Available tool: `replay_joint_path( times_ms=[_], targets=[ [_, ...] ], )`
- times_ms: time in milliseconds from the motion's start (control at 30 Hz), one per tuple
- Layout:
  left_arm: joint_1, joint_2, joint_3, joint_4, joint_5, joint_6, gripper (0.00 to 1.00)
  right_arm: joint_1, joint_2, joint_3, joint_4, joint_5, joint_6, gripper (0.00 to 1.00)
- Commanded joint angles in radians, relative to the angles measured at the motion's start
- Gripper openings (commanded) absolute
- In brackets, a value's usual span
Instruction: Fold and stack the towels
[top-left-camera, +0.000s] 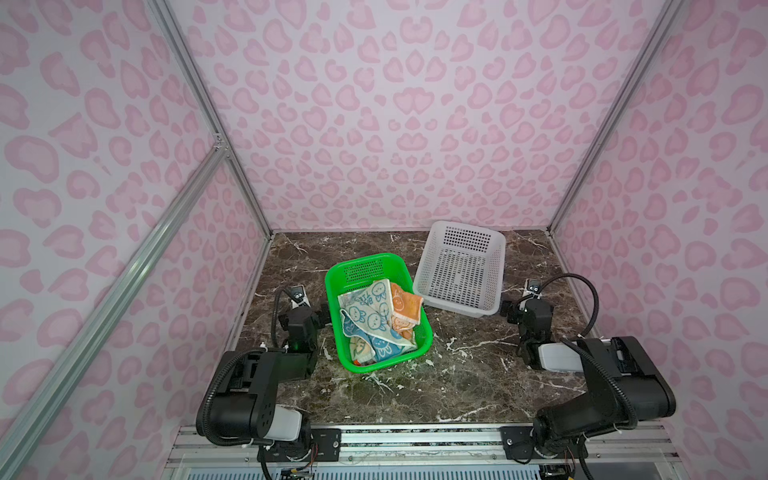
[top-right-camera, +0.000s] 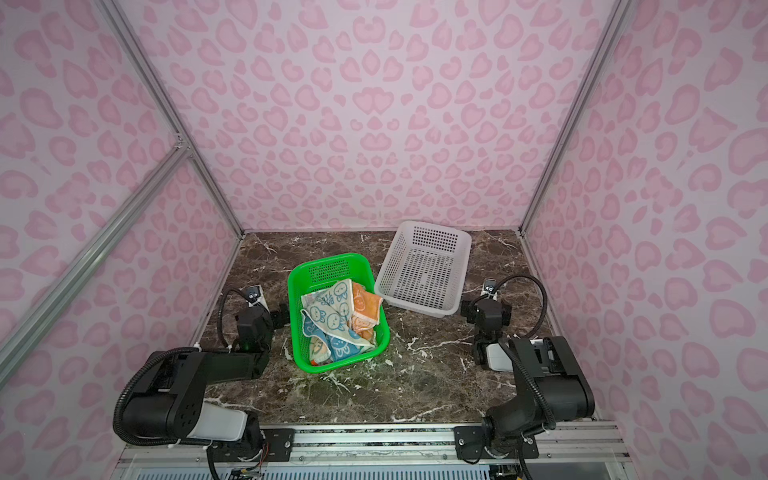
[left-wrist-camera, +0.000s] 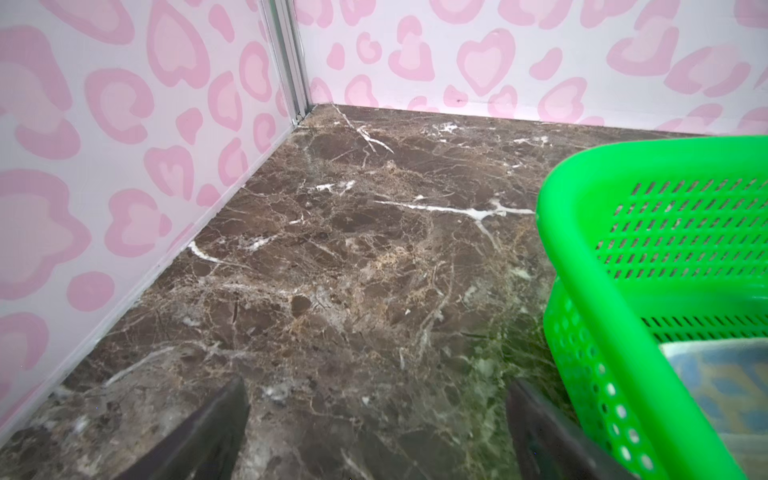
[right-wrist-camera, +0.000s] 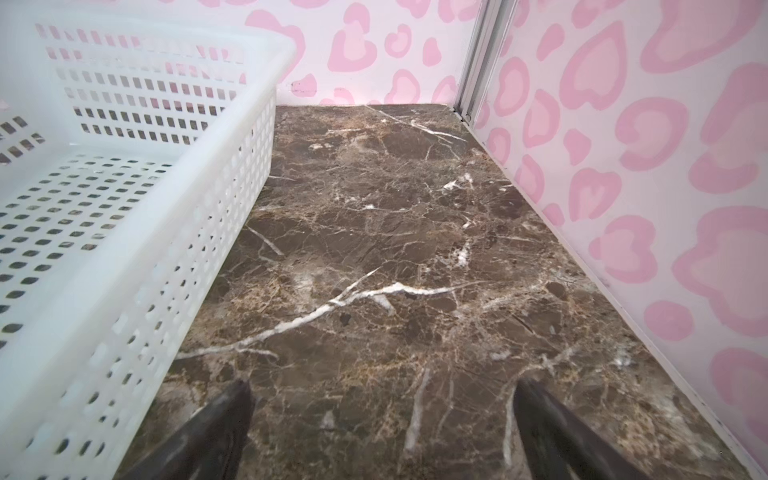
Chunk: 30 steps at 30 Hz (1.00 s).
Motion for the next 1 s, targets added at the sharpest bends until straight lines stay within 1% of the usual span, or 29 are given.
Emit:
replay_joint_path(
  times_ms=[0, 867, 933, 967],
  targets=[
    [0.001, 0.019, 0.022, 0.136, -0.034, 0.021, 0.97, 0.004, 0.014, 0.005, 0.100, 0.040, -0.015, 0.99],
    [0.002, 0.017, 0.017, 0.141, -0.032, 0.021, 0.97, 0.003, 0.013, 0.006, 0.096, 0.036, -0.013, 0.99],
    [0.018, 0.015, 0.021, 0.129, 0.001, 0.014, 0.97, 0.003, 0.014, 0.006, 0.097, 0.036, -0.012, 0.99],
    [0.035, 0.014, 0.030, 0.110, 0.035, 0.008, 0.98, 0.001, 0.013, 0.007, 0.096, 0.030, -0.012, 0.99]
  ],
)
